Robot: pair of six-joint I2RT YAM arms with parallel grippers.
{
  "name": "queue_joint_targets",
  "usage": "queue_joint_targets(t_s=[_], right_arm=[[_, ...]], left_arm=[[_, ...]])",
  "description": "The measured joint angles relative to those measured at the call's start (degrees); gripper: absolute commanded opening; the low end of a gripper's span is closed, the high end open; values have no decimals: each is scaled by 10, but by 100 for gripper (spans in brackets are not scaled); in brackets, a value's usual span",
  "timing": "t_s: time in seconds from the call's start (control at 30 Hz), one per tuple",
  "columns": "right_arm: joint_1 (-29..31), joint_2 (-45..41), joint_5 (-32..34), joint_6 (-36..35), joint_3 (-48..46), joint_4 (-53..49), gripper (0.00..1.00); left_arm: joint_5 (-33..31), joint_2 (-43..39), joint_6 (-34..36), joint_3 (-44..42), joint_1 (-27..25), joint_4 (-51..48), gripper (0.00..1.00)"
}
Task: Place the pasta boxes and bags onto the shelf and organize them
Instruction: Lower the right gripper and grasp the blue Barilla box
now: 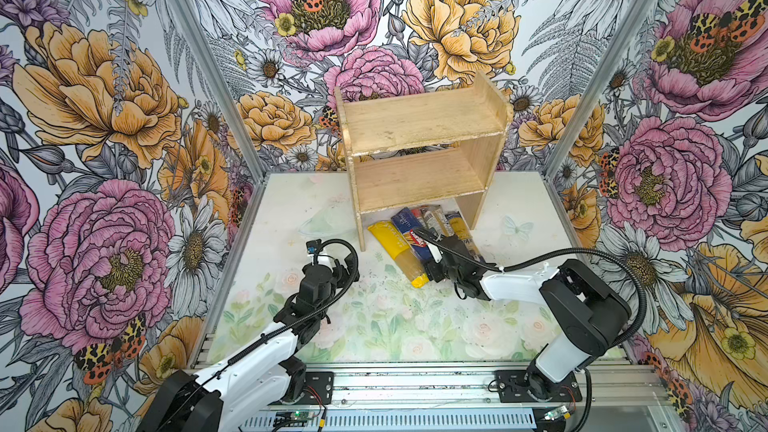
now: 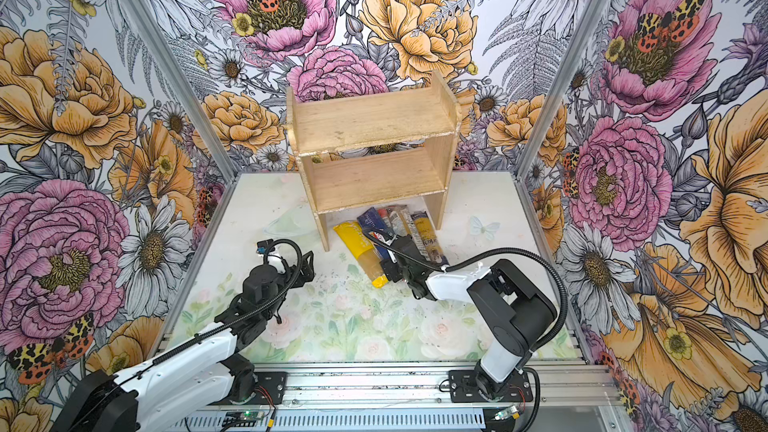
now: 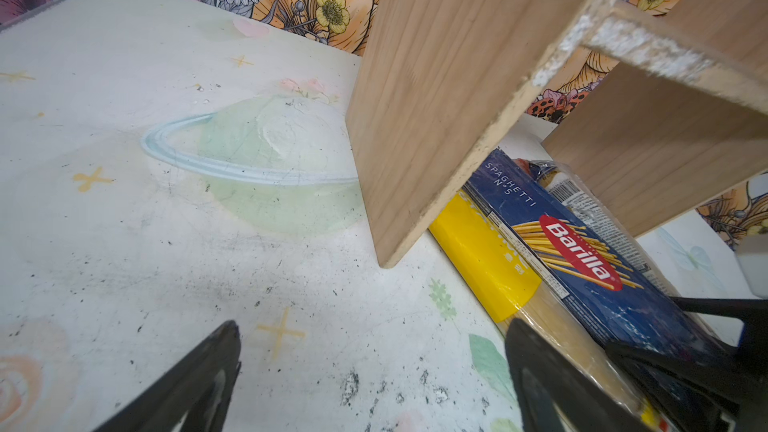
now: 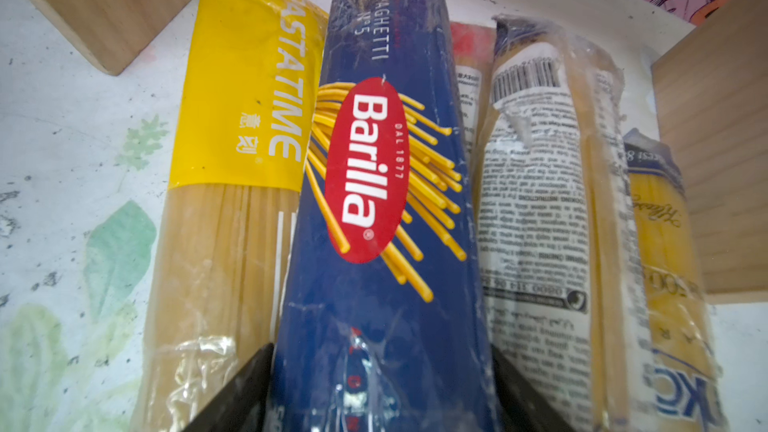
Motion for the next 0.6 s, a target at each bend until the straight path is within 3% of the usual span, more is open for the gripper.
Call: queue_joint_targets(t_s=[0.27, 0.6], right_arm=[[2, 16, -46, 32, 10, 0, 34], [0, 26, -96, 103, 17, -1, 11]], left_arm=[[0, 0, 0, 0, 0, 0, 99], [0, 0, 0, 0, 0, 0, 99]])
